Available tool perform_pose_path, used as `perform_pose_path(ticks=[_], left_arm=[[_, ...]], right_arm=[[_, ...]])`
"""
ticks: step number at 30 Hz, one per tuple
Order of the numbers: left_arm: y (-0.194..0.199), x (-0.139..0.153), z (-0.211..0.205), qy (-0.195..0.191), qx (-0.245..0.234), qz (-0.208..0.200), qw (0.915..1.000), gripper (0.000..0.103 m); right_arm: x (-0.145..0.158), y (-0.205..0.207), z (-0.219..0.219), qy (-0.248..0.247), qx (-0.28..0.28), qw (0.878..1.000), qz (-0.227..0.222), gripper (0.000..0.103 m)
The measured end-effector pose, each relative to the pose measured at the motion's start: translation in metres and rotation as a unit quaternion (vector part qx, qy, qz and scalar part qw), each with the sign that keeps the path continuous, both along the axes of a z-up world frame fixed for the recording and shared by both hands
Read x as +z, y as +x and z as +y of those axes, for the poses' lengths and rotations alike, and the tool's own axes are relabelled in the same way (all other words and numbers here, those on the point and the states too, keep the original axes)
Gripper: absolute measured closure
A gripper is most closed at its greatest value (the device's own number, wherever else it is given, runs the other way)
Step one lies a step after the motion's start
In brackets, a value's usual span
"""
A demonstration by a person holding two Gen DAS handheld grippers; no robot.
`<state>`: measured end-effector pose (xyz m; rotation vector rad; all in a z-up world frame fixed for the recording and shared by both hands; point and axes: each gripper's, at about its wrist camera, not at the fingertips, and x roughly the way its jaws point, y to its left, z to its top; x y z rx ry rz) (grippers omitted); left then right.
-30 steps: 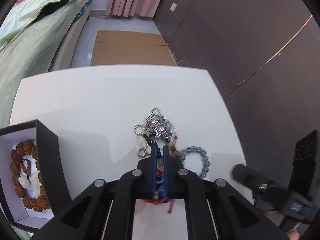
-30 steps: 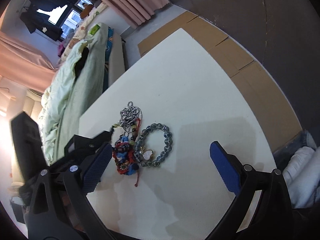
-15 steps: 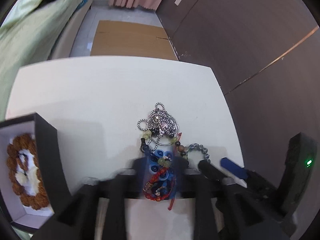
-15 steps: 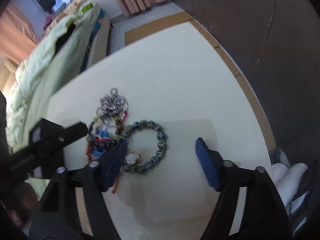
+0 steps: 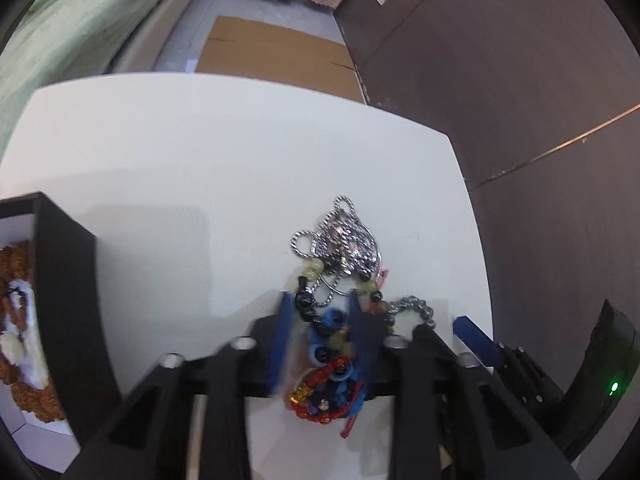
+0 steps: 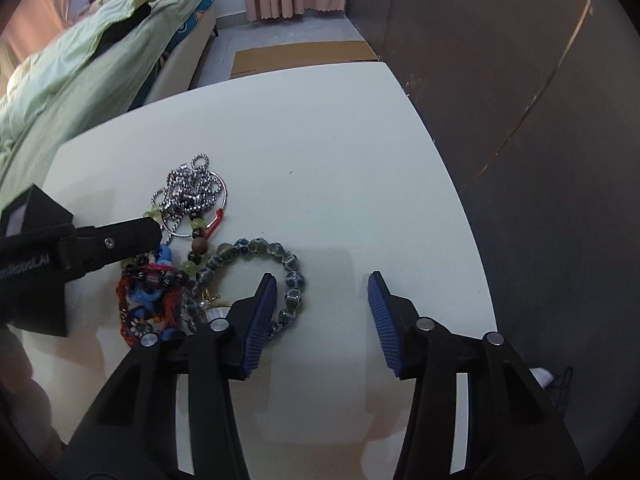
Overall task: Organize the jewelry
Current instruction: 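Carry the grey bead bracelet with the left tool and release it into the box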
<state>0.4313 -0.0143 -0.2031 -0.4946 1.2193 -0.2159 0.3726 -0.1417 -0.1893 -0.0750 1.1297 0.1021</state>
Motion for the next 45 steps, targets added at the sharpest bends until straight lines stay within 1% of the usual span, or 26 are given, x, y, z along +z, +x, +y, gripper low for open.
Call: perform_pose_path(ticks=[1,3,4,5,6,8,11,14,18,24,30,36,41,45], left_arm=[[0.000,0.000,0.001,-0.005,0.002,0.000,1.0000,0.089],[-0.002,0.003,0.003,0.000,0.006,-0.007,1.0000,0.091],[-0.003,0.005,0.004,0.000,0.007,-0.010,0.9999,0.097],[-0.004,0.008,0.005,-0.002,0.008,-0.014,0.9999,0.098],[-0.006,0.013,0.006,-0.008,0.007,-0.020,0.9998,0.098],[-0.008,0.022,0.009,-0.014,0.006,-0.031,0.9994,0.098],[-0.013,0.035,0.012,-0.023,0.001,-0.045,0.9987,0.098],[-0.017,0.046,0.015,-0.030,-0.003,-0.060,0.9977,0.098],[-0.023,0.061,0.019,-0.044,-0.008,-0.077,0.9960,0.098],[-0.032,0.089,0.021,-0.049,-0.012,-0.109,0.9928,0.098],[-0.045,0.110,0.036,-0.049,-0.005,-0.133,0.9899,0.098],[-0.058,0.122,0.058,-0.045,0.012,-0.146,0.9882,0.098],[-0.070,0.127,0.084,-0.043,0.029,-0.149,0.9875,0.098],[-0.081,0.131,0.099,-0.035,0.040,-0.156,0.9864,0.098]], right_arm=[[0.000,-0.001,0.001,0.000,0.006,1.000,-0.003,0.060],[0.000,-0.002,0.005,0.001,0.020,1.000,-0.004,0.069],[0.000,-0.003,0.008,0.002,0.030,1.000,-0.005,0.077],[0.000,-0.003,0.012,0.001,0.037,0.999,-0.006,0.088],[0.000,-0.004,0.014,0.000,0.043,0.999,-0.006,0.092],[0.001,-0.006,0.016,-0.003,0.046,0.999,-0.005,0.092],[0.008,-0.008,0.012,0.027,0.047,0.998,-0.006,0.093],[0.023,-0.012,0.009,0.046,0.044,0.998,-0.028,0.093],[0.039,-0.017,0.002,0.083,0.037,0.995,-0.042,0.093],[0.070,-0.026,-0.002,0.118,0.034,0.990,-0.075,0.093],[0.087,-0.034,-0.002,0.147,0.037,0.984,-0.092,0.093],[0.109,-0.047,0.011,0.165,0.054,0.979,-0.109,0.093],[0.122,-0.060,0.027,0.175,0.069,0.975,-0.122,0.093],[0.129,-0.069,0.039,0.181,0.081,0.972,-0.129,0.093]])
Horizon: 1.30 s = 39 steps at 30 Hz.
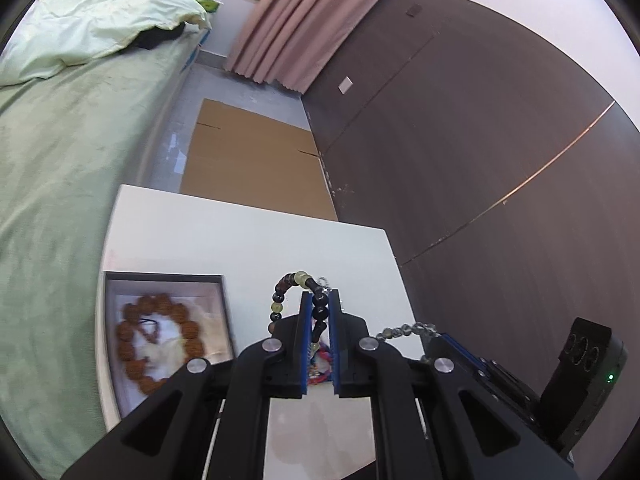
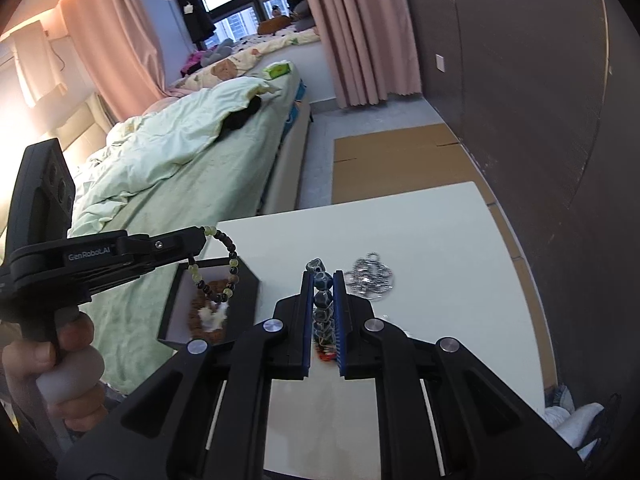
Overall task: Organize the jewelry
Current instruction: 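Carry the grey bead bracelet with the left tool and release it into the box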
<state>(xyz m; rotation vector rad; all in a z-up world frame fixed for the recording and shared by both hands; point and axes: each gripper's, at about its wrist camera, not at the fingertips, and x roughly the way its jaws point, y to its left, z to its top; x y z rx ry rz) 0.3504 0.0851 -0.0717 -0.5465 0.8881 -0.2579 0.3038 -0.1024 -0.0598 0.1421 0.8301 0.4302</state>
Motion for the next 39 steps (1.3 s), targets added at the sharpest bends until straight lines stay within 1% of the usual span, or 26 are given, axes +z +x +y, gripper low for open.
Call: perform_pose_path(ticks=[6,10,11,12,14,16,17,19,21,22,23,25,26,28,30,33,34,36,39], left_arm=[[-0.012,-0.004,0.031,0.005,0.024,0.007,0.9997,0.097],[-0.017,-0.012,0.048,0.010,0.033,0.020,0.9992,0.097],[-0.017,-0.014,0.052,0.009,0.040,0.025,0.9988,0.095],[-0.017,-0.018,0.057,0.007,0.045,0.033,0.9984,0.091],[-0.017,-0.021,0.064,0.006,0.053,0.037,0.9979,0.069],[-0.018,-0.021,0.071,0.022,0.069,0.036,0.9968,0.057],[-0.019,-0.019,0.074,0.025,0.073,0.035,0.9964,0.056],[-0.023,-0.015,0.079,0.016,0.075,0.032,0.9965,0.056],[-0.029,-0.005,0.083,0.011,0.075,0.016,0.9970,0.047],[-0.031,-0.001,0.084,0.018,0.078,0.008,0.9967,0.039],[-0.033,0.003,0.085,0.030,0.082,-0.001,0.9962,0.036],[-0.033,0.005,0.087,0.052,0.091,-0.004,0.9944,0.036],[-0.033,0.004,0.089,0.054,0.094,0.000,0.9942,0.036],[-0.033,0.001,0.096,0.037,0.097,0.009,0.9945,0.036],[-0.036,0.004,0.103,0.024,0.101,0.006,0.9946,0.036],[-0.039,0.011,0.109,0.025,0.105,-0.006,0.9942,0.036],[-0.039,0.011,0.111,0.025,0.106,-0.005,0.9940,0.036],[-0.037,0.008,0.114,0.021,0.107,0.002,0.9940,0.036],[-0.034,0.006,0.116,0.016,0.102,0.008,0.9946,0.036]], right_arm=[[0.010,-0.010,0.016,0.005,0.018,1.000,-0.022,0.093],[0.006,-0.012,0.026,0.003,0.030,0.999,-0.017,0.093],[0.006,-0.012,0.027,0.003,0.033,0.999,-0.017,0.093],[0.006,-0.013,0.030,0.003,0.038,0.999,-0.017,0.093],[0.008,-0.015,0.034,0.006,0.050,0.999,-0.017,0.093],[0.011,-0.017,0.039,0.004,0.061,0.998,-0.020,0.093],[0.012,-0.018,0.044,0.001,0.069,0.997,-0.021,0.093],[0.013,-0.015,0.055,-0.010,0.080,0.997,-0.020,0.093],[0.015,-0.015,0.063,-0.021,0.090,0.995,-0.020,0.093],[0.016,-0.015,0.067,-0.023,0.096,0.995,-0.020,0.093],[0.018,-0.015,0.071,-0.023,0.104,0.994,-0.019,0.093],[0.022,-0.014,0.079,-0.021,0.117,0.993,-0.018,0.093],[0.023,-0.012,0.084,-0.020,0.125,0.992,-0.015,0.093],[0.023,-0.009,0.096,-0.023,0.138,0.990,-0.011,0.093],[0.021,-0.007,0.111,-0.030,0.153,0.988,-0.006,0.093],[0.013,-0.006,0.132,-0.039,0.168,0.985,-0.003,0.093],[0.010,-0.005,0.136,-0.040,0.170,0.985,0.000,0.092],[-0.002,-0.001,0.148,-0.046,0.178,0.983,0.021,0.092],[-0.014,0.005,0.158,-0.075,0.169,0.982,0.035,0.092]])
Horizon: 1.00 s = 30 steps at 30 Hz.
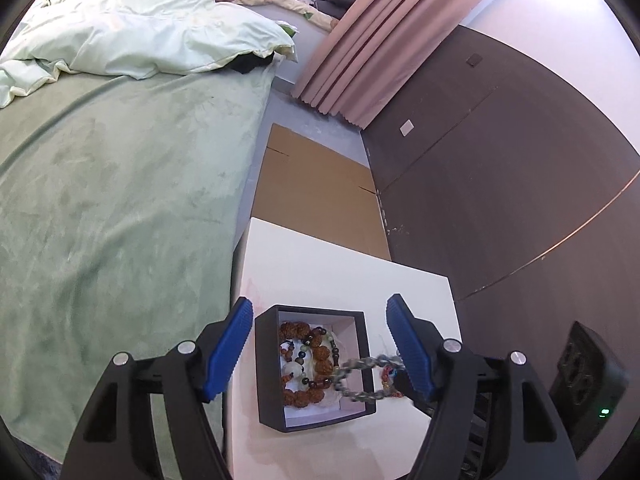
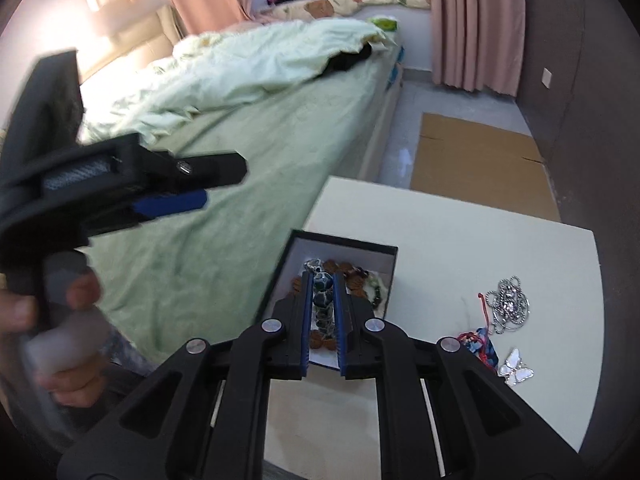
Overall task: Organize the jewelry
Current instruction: 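Carry the grey bead bracelet with the left tool and release it into the box, then grasp the red cord of the blue braided bracelet with the left tool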
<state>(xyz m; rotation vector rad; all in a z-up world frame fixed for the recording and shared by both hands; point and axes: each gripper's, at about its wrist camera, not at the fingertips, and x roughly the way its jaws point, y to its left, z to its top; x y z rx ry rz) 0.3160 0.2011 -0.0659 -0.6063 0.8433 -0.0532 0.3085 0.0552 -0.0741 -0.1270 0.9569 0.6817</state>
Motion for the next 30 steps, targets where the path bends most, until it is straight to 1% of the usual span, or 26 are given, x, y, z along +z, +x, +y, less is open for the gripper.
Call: perform_pose_path(ticks=[1,2,3,4,6,9,11,13,15,16,18,20,22,23,24,25,26,30], left_arm=[[0.000,0.000,0.001,0.001,0.000,-0.001,1.0000,0.036],[0.001,0.000,0.001,0.001,0.001,-0.001,1.0000,0.036],[0.001,-0.001,0.001,0.000,0.001,-0.001,1.0000,0.036],[0.001,-0.002,0.002,-0.001,0.002,0.001,1.0000,0.036],[0.004,-0.005,-0.001,-0.002,-0.001,0.007,1.0000,0.035],[0.008,-0.009,-0.007,0.000,-0.009,0.013,0.9999,0.035],[0.008,-0.008,-0.013,0.005,-0.014,0.012,0.9998,0.028],[0.008,-0.008,-0.017,0.010,-0.015,0.008,0.9998,0.025],[0.008,-0.006,-0.024,0.014,-0.019,0.003,0.9997,0.021],[0.009,-0.006,-0.027,0.016,-0.021,0.002,0.9997,0.019],[0.010,-0.005,-0.037,0.021,-0.027,0.000,0.9994,0.019],[0.012,-0.006,-0.048,0.027,-0.038,-0.001,0.9989,0.017],[0.015,-0.006,-0.066,0.036,-0.060,-0.004,0.9975,0.015],[0.017,-0.007,-0.076,0.040,-0.073,-0.004,0.9965,0.013],[0.018,-0.008,-0.086,0.045,-0.084,-0.004,0.9954,0.013],[0.020,-0.010,-0.096,0.052,-0.097,-0.002,0.9939,0.013],[0.021,-0.012,-0.104,0.058,-0.105,0.000,0.9927,0.012],[0.032,-0.025,-0.139,0.074,-0.137,0.017,0.9877,0.012]], right_arm=[[-0.003,0.002,0.001,-0.004,-0.002,1.000,0.005,0.092],[-0.005,0.005,-0.002,-0.002,-0.009,1.000,0.012,0.087],[-0.007,0.007,-0.005,0.000,-0.013,1.000,0.015,0.077],[-0.007,0.011,-0.011,0.005,-0.020,1.000,0.022,0.074],[-0.006,0.015,-0.022,0.023,-0.028,0.999,0.027,0.074],[-0.004,0.020,-0.040,0.044,-0.037,0.997,0.047,0.074],[-0.002,0.023,-0.055,0.063,-0.046,0.995,0.059,0.074],[0.000,0.023,-0.073,0.098,-0.048,0.992,0.066,0.074],[0.006,0.018,-0.088,0.119,-0.054,0.990,0.050,0.074],[0.009,0.015,-0.098,0.116,-0.058,0.991,0.031,0.074],[0.009,0.013,-0.112,0.104,-0.067,0.992,0.015,0.074],[0.002,0.016,-0.129,0.094,-0.090,0.991,0.026,0.074],[-0.007,0.017,-0.145,0.090,-0.111,0.989,0.036,0.074],[-0.015,0.017,-0.155,0.092,-0.124,0.987,0.043,0.065],[-0.022,0.017,-0.164,0.096,-0.135,0.985,0.051,0.038],[-0.027,0.017,-0.169,0.101,-0.142,0.983,0.058,0.020],[-0.033,0.017,-0.179,0.118,-0.151,0.979,0.069,0.004],[-0.046,0.016,-0.212,0.159,-0.189,0.964,0.098,0.004]])
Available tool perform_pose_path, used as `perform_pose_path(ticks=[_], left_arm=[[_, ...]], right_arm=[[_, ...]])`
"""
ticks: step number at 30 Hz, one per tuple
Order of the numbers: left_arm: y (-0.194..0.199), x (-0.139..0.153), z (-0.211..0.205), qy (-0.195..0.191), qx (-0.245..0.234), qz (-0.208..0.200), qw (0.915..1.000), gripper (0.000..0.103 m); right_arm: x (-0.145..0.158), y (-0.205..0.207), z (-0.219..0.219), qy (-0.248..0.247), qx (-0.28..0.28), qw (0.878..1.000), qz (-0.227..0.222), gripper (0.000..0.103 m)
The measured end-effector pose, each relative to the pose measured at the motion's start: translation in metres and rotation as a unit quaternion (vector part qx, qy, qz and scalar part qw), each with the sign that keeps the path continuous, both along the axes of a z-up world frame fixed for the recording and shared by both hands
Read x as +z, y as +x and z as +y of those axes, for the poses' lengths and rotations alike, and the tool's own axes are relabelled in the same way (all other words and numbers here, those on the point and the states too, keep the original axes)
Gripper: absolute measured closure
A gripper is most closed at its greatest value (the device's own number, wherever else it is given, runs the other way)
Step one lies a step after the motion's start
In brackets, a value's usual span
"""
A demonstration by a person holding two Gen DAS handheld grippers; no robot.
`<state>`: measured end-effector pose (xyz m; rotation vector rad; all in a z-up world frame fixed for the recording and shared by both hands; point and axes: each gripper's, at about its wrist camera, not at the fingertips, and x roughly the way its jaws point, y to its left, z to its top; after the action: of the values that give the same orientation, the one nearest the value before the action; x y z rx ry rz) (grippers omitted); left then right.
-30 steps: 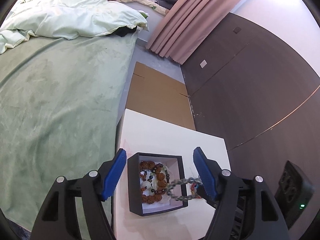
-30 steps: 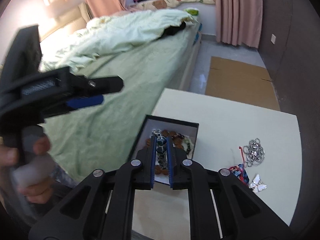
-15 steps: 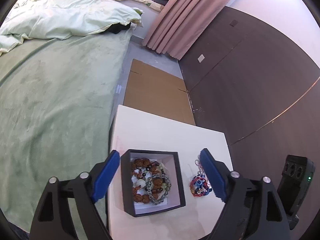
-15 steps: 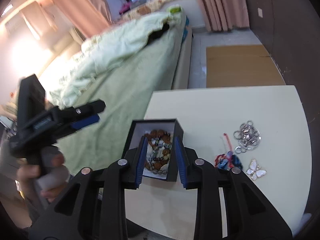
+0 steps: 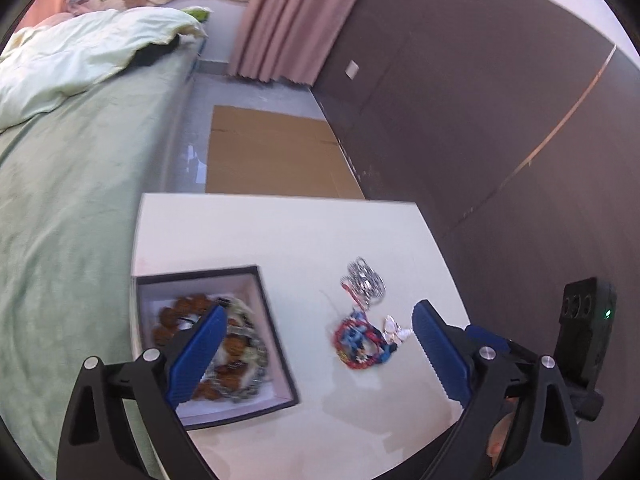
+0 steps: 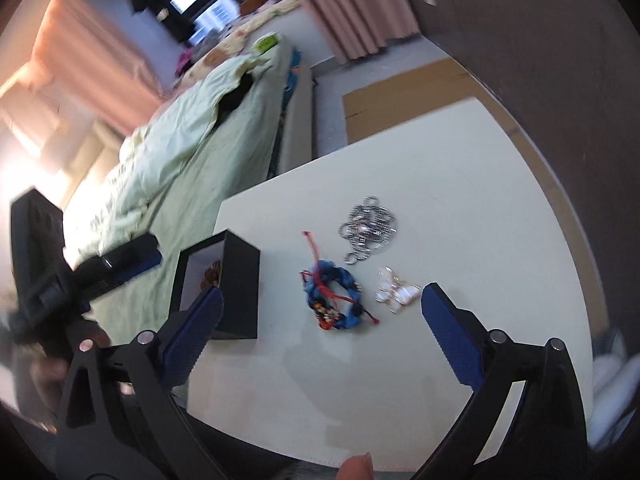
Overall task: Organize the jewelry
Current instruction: 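Grasp the red cord of the blue braided bracelet with the left tool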
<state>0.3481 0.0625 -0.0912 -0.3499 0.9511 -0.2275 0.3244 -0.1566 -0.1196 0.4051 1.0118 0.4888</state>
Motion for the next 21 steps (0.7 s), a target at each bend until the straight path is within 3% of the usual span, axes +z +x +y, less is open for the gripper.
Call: perform_pose_path(ticks=[3,6,11,17,21], left_arm=[[0.006,-0.008,-0.019,0.007,-0.018,0.008,0.9998,0.013],[0.012,-0.016,-0.037,0.007,-0.040,0.019,0.9990,0.026],[0.020,-0.035,-0.062,-0.011,-0.062,0.057,0.9964,0.057],[0.030,-0.059,-0.081,-0.032,-0.063,0.101,0.9924,0.070],[0.036,-0.072,-0.086,-0.048,-0.053,0.122,0.9900,0.073]], right_arm=[[-0.003,-0.002,-0.020,0.003,-0.031,0.999,0.006,0.004],[-0.009,0.003,-0.036,-0.001,-0.064,0.998,0.022,0.004],[-0.012,0.002,-0.045,0.000,-0.076,0.997,0.016,0.004],[-0.018,0.003,-0.049,0.003,-0.086,0.996,0.029,0.004],[-0.018,0.003,-0.053,0.005,-0.089,0.996,0.029,0.004]])
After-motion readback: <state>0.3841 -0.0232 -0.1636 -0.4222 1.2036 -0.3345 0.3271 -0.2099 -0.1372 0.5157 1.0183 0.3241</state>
